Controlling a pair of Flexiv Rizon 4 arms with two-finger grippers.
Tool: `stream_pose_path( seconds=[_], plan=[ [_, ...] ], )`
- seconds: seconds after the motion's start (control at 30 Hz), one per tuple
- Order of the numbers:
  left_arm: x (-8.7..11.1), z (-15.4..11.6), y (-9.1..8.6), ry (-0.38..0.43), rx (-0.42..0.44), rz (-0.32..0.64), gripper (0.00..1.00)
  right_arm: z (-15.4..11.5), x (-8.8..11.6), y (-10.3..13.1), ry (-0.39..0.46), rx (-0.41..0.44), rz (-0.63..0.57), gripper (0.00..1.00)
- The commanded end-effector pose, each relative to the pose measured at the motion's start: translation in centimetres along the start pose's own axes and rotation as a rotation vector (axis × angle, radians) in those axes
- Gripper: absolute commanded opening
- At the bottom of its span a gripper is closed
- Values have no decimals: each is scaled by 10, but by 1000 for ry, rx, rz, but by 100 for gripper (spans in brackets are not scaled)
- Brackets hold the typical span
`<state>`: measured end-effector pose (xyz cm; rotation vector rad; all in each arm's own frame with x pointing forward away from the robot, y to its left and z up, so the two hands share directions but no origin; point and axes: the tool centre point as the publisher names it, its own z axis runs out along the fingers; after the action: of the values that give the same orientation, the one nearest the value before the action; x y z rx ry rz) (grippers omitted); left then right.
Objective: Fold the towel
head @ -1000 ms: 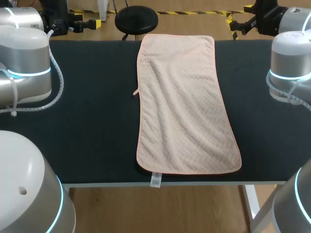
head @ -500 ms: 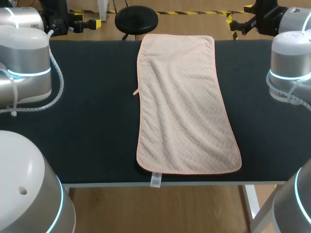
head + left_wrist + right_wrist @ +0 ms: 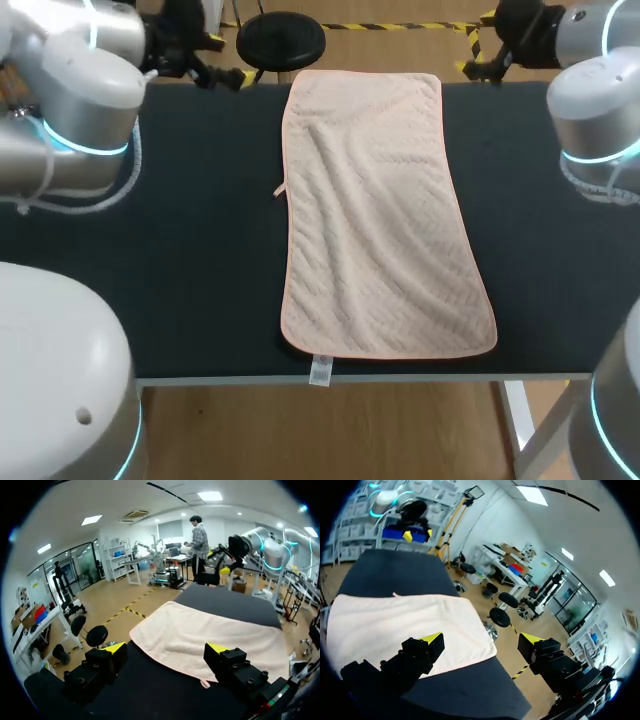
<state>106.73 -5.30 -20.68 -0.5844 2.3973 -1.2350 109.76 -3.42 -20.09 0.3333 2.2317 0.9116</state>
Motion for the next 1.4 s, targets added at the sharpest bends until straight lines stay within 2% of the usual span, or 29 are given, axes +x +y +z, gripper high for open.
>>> stream_pose_path(
  seconds=[0.03, 0.43, 0.5, 0.57, 0.67, 0.7, 0.8, 0.87, 0.9, 0.93, 0.97, 1.03, 1.17, 1.27, 1.4],
  plan=[
    [-3, -6, -10, 424, -459, 676, 100, -12, -5, 5, 298, 512, -585, 100],
    [-3, -6, -10, 424, -459, 676, 100, -12, -5, 5, 298, 512, -585, 100],
    [4, 13, -17, 430, -477, 706, 100, -12, -5, 5, 298, 512, -585, 100],
    [13, 30, -22, 449, -509, 734, 100, -6, -3, 3, 348, 582, -662, 100],
    [29, 50, -27, 471, -515, 764, 100, 1, 3, -2, 405, 672, -694, 100],
    [33, 55, -27, 476, -510, 754, 100, 3, 7, -4, 410, 703, -710, 100],
    [43, 73, -23, 496, -535, 721, 100, 6, 16, -10, 408, 730, -718, 100],
    [49, 83, -20, 503, -572, 717, 100, 8, 23, -16, 420, 717, -705, 100],
    [52, 87, -18, 503, -579, 713, 100, 9, 26, -19, 421, 746, -698, 100],
    [56, 91, -15, 495, -587, 704, 100, 10, 30, -23, 424, 752, -685, 100],
    [57, 92, -13, 488, -592, 696, 100, 10, 33, -27, 424, 807, -665, 100],
    [61, 93, -8, 458, -584, 689, 100, 9, 39, -30, 425, 812, -641, 100],
    [66, 84, 2, 350, -548, 669, 100, 4, 55, -36, 405, 858, -536, 100],
    [68, 71, 8, 298, -533, 650, 100, 3, 65, -34, 387, 846, -503, 100],
    [75, 55, 23, 277, -594, 656, 100, 5, 82, -32, 383, 800, -479, 100]
  ],
)
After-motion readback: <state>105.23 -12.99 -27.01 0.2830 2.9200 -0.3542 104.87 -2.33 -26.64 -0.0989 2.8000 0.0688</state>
